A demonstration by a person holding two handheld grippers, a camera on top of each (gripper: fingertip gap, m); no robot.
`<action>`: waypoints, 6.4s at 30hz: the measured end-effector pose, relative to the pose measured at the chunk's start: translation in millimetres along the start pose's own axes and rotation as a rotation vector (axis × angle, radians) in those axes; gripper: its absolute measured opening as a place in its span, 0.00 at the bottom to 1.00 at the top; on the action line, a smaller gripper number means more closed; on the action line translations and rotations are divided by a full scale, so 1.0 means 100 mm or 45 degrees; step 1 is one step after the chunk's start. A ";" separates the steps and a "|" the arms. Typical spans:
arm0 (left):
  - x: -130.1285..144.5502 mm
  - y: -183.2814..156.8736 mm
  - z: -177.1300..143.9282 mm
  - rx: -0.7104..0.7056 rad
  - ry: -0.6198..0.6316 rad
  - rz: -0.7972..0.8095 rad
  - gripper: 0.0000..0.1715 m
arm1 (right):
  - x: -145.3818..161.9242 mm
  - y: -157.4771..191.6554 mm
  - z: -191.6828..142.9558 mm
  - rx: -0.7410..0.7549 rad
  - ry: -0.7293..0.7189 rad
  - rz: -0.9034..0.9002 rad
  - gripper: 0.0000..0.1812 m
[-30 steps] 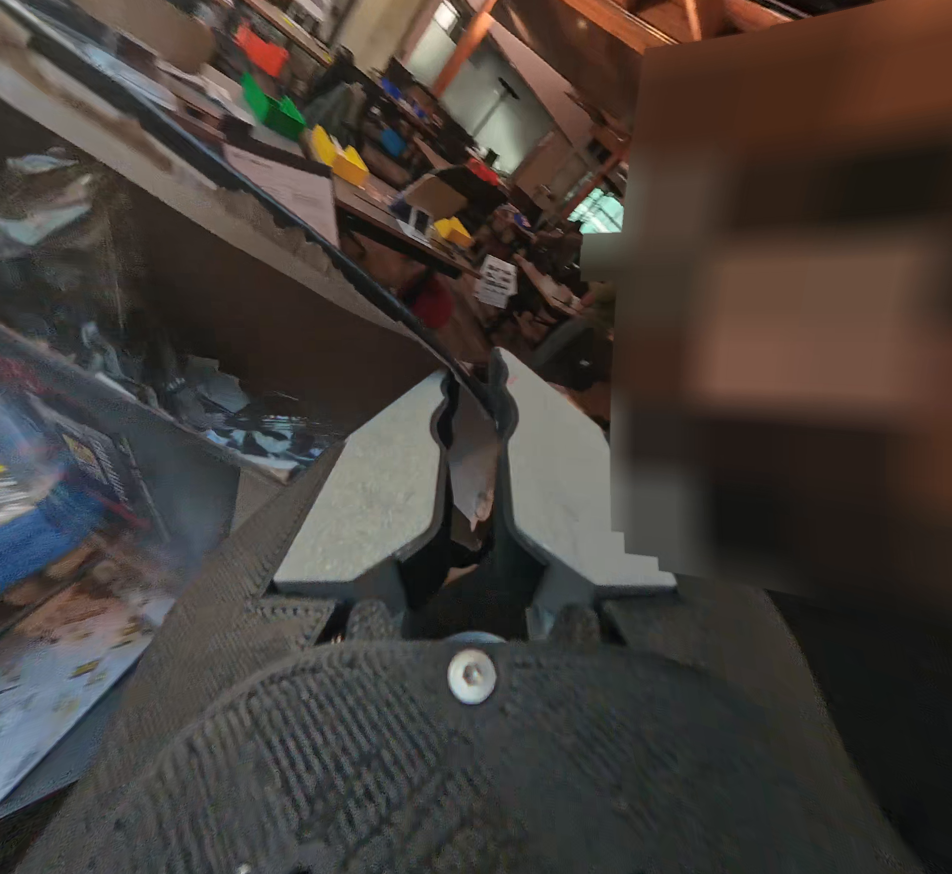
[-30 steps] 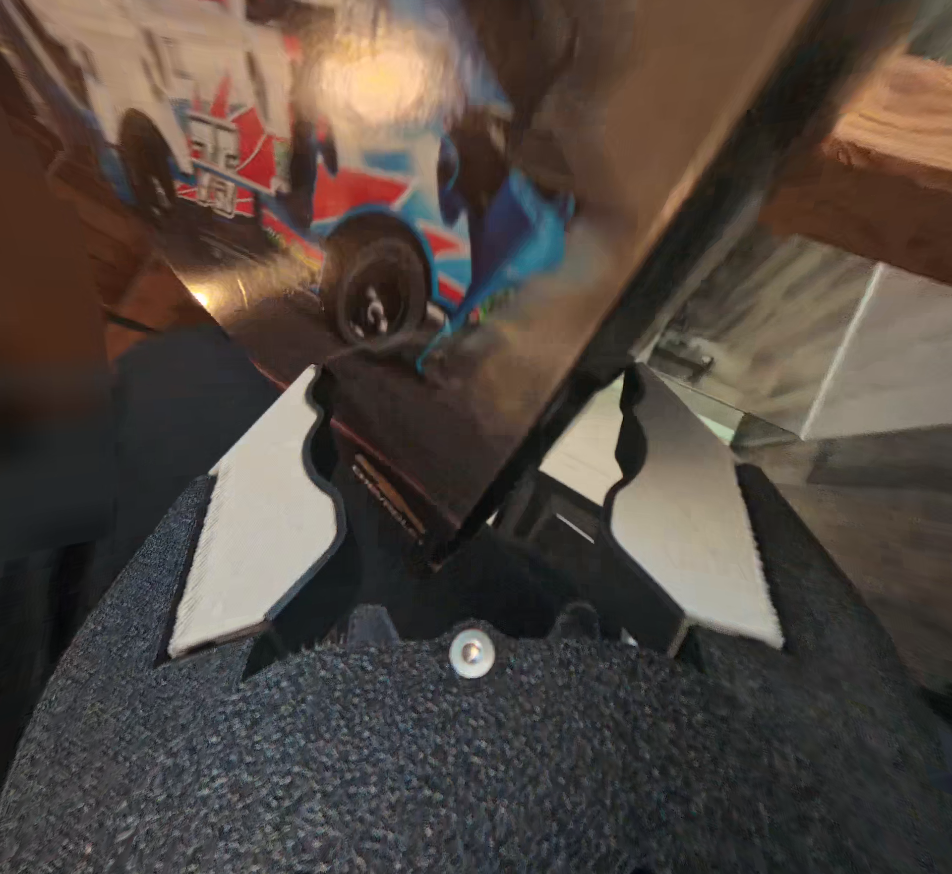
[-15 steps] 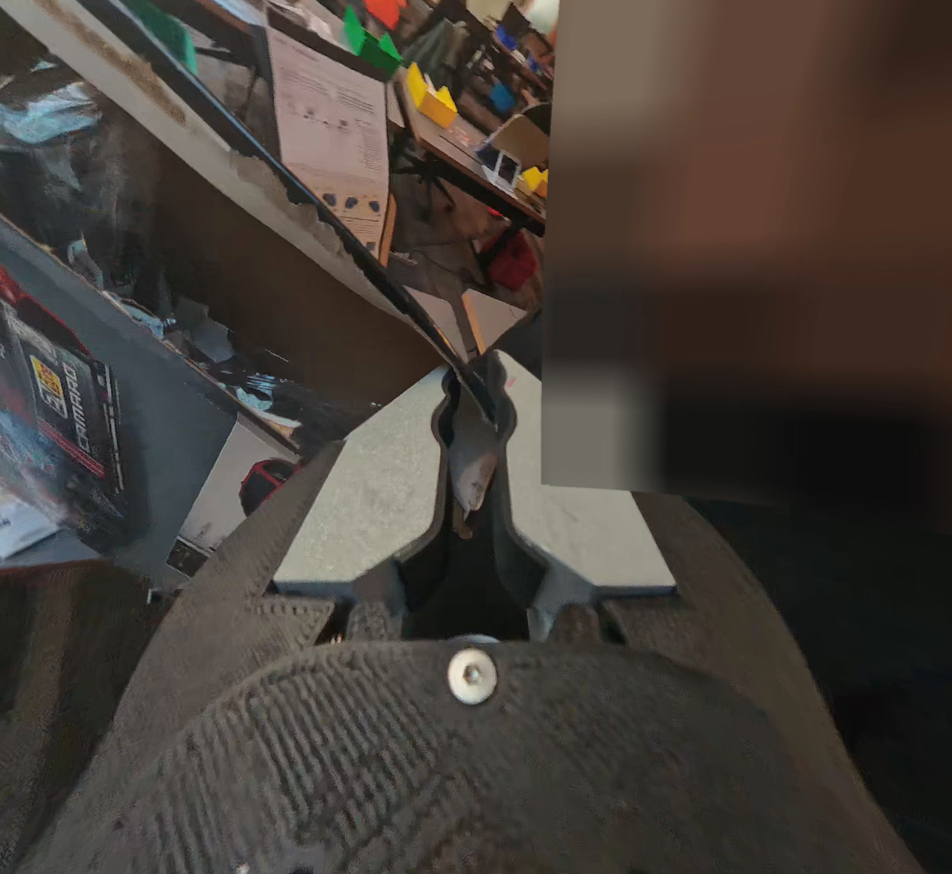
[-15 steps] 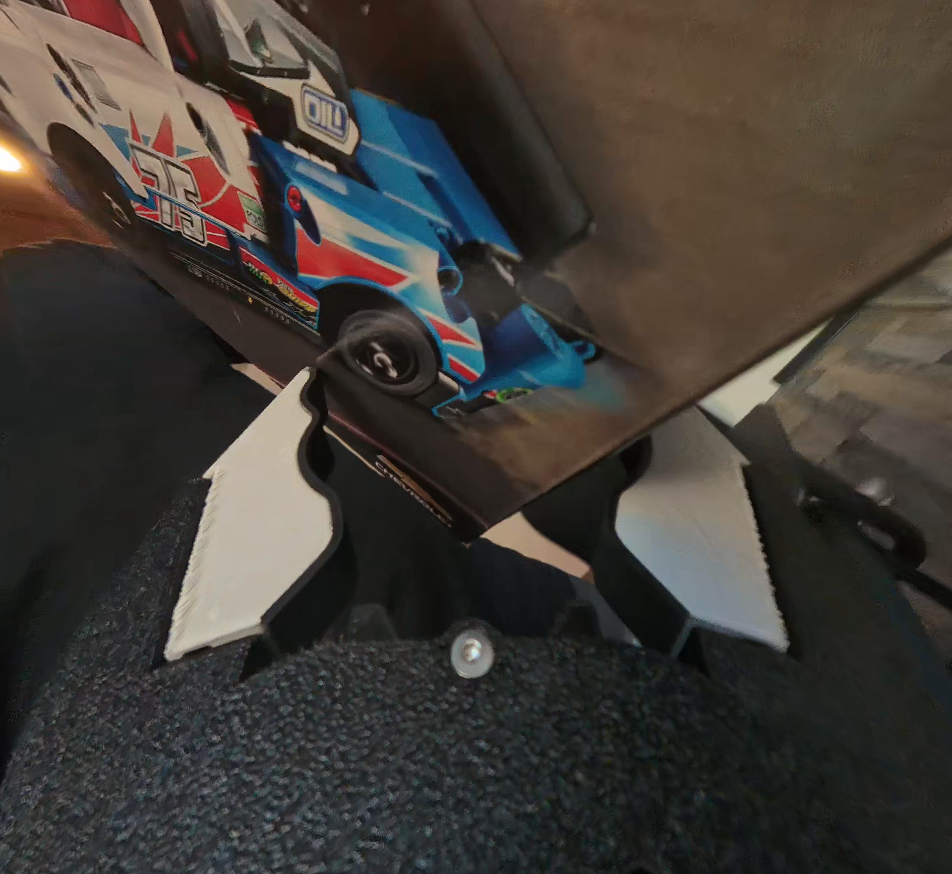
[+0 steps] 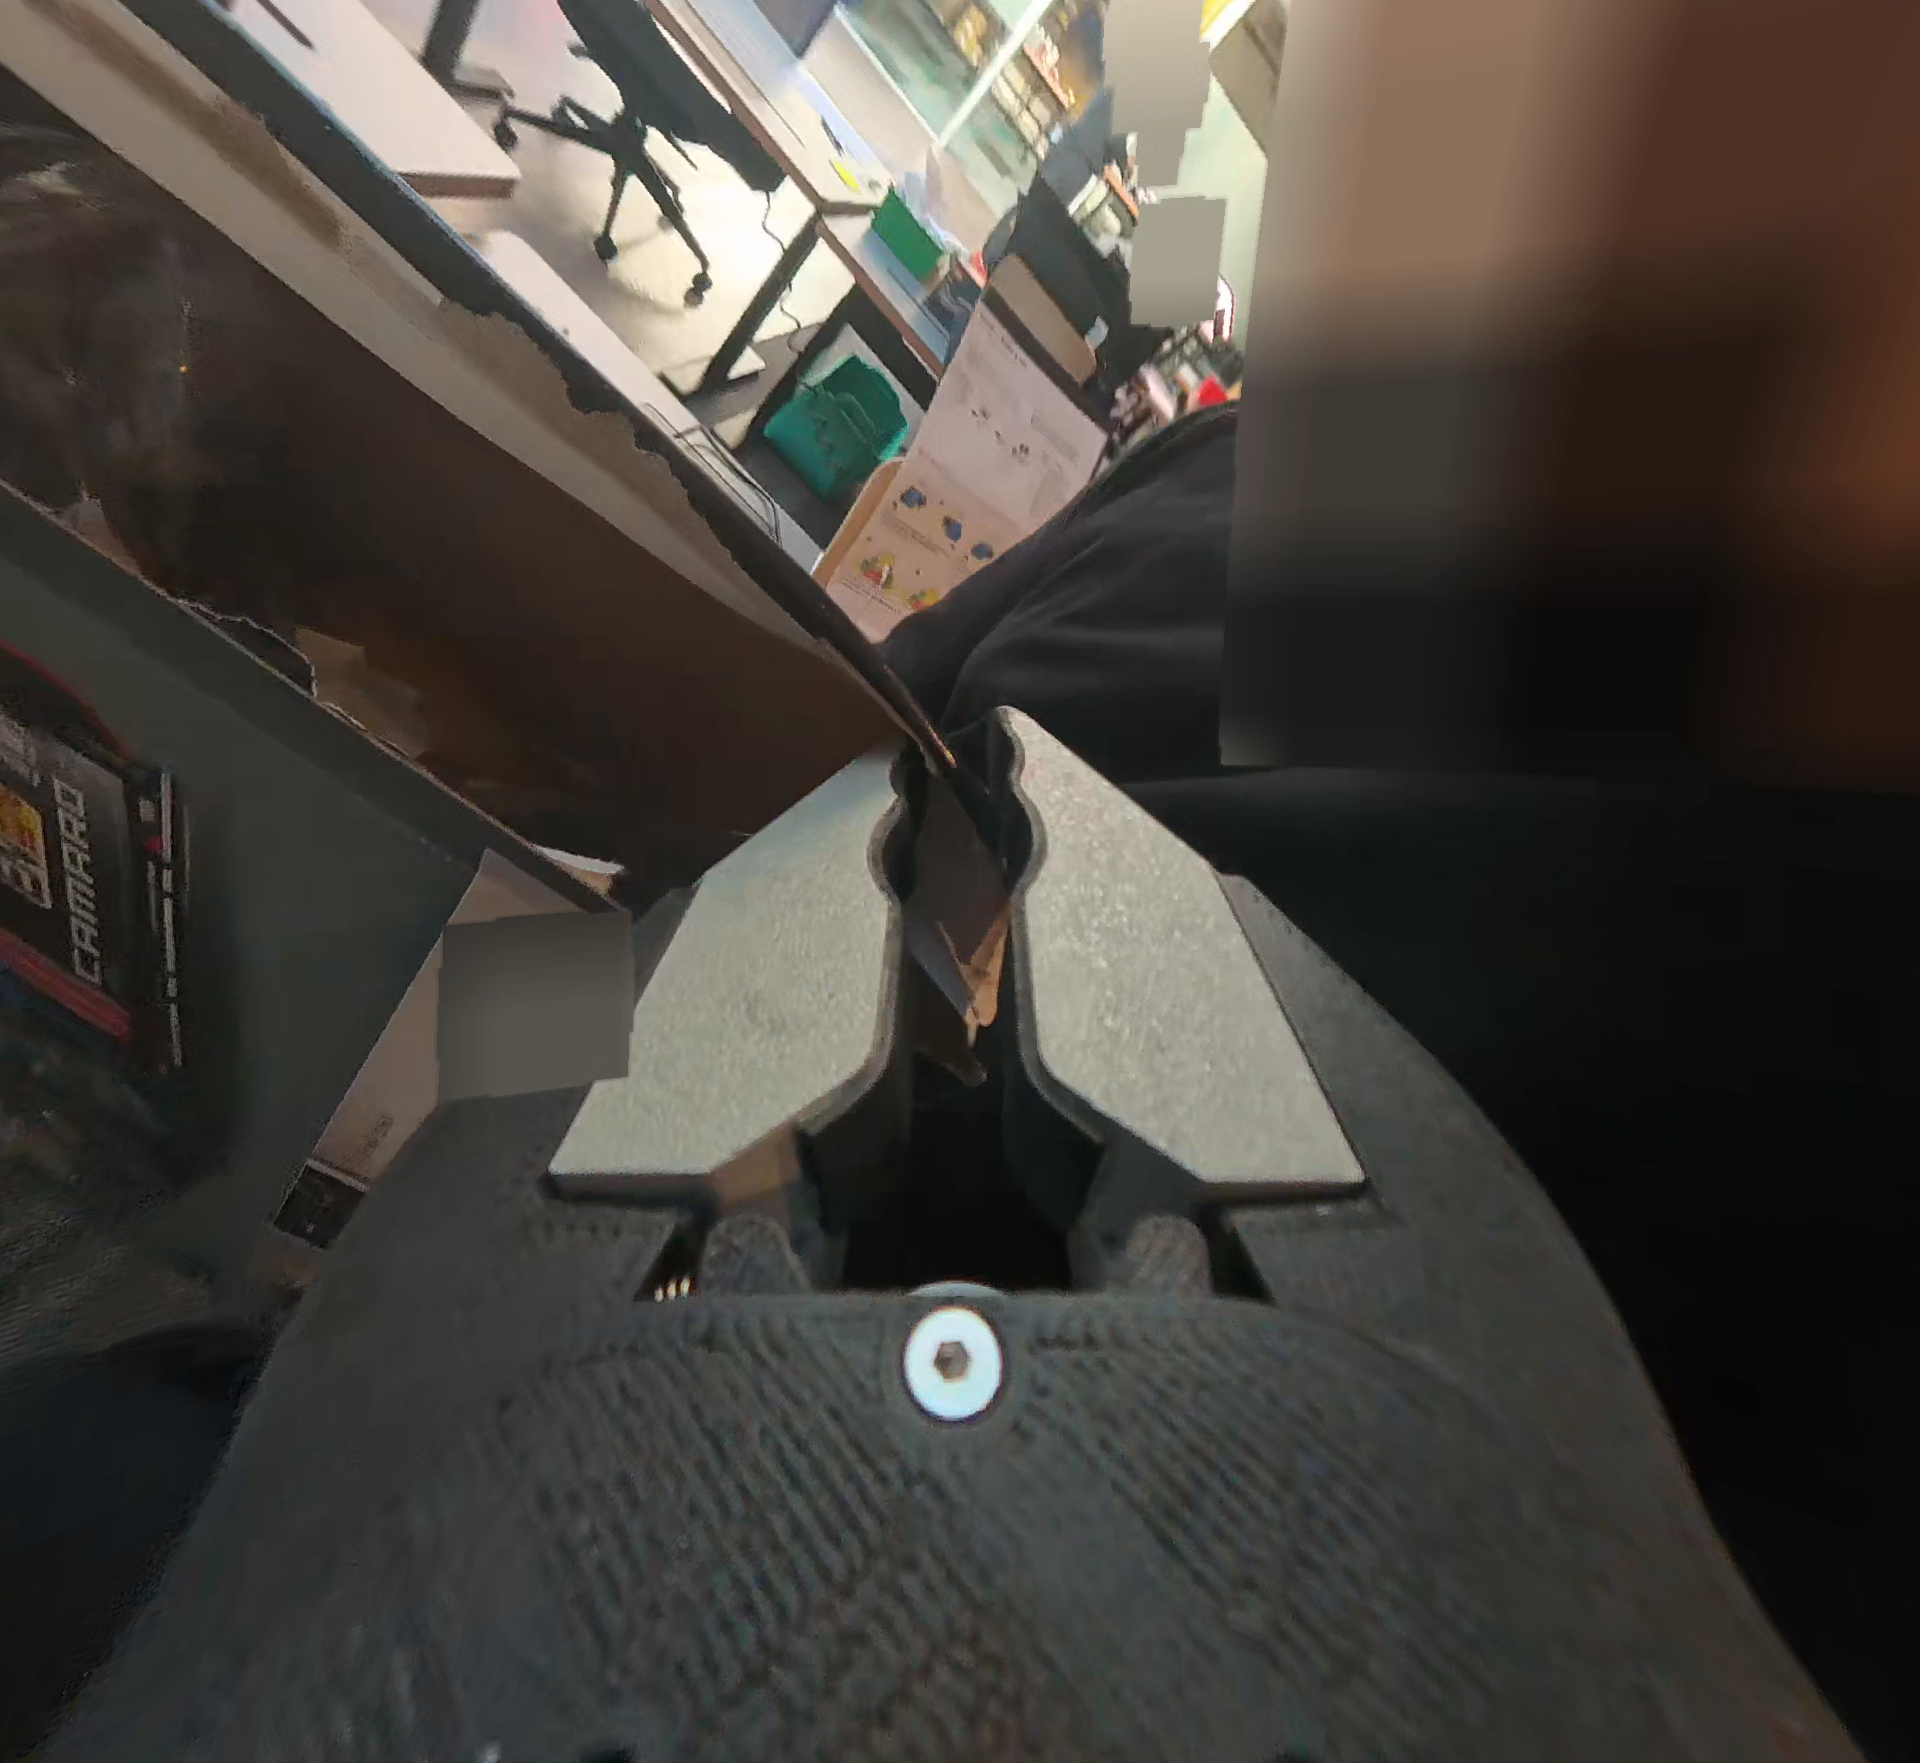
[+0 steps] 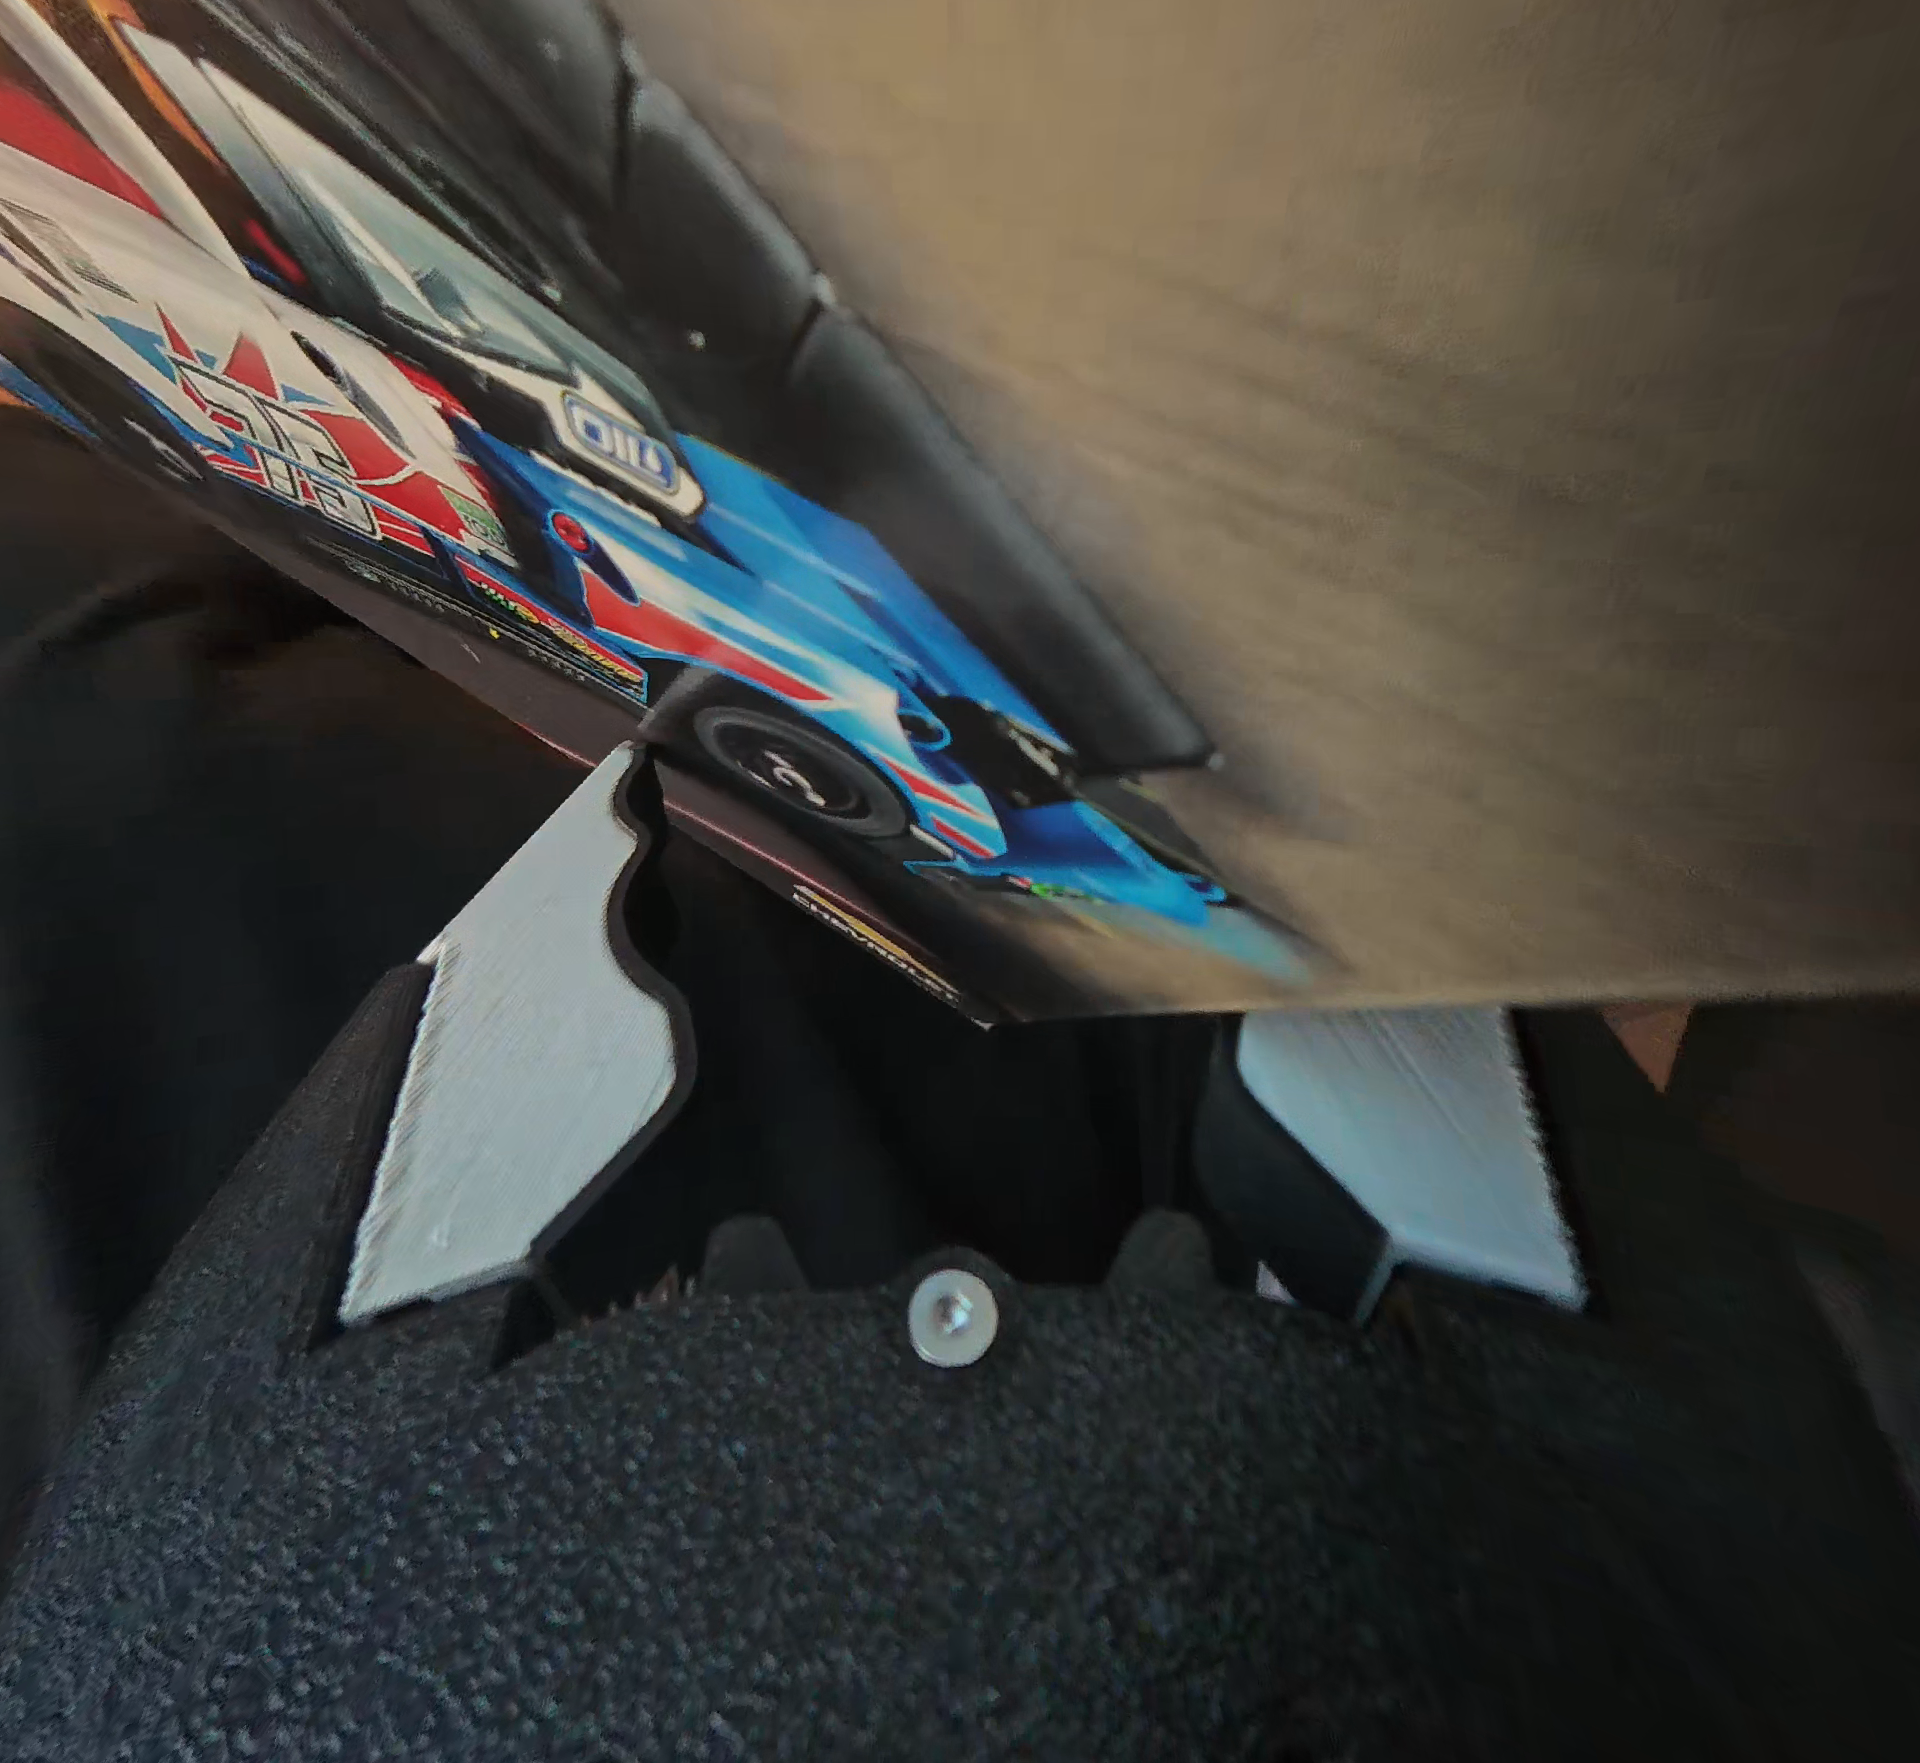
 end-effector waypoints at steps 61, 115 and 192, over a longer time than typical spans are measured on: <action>3.82 2.60 -2.48 -0.862 -0.038 -0.168 0.02 | 1.44 -1.90 2.33 1.380 0.204 0.253 0.00; 5.29 3.01 -3.40 -1.610 -0.448 0.075 0.36 | 1.61 -1.51 4.23 2.029 1.173 -0.673 0.47; 5.22 2.12 -4.65 -1.357 0.103 0.868 0.38 | 2.03 -1.71 5.80 2.675 -0.812 -0.196 0.48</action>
Point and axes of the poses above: each gripper's, where its closed fingertips meet, z out along the fingers, x out of its underside, y = z × x across the jaws, the point moved 6 cm from there along -z, back along the fingers, and after that the axes turned 15 degrees about -z, right-handed, at the moved point
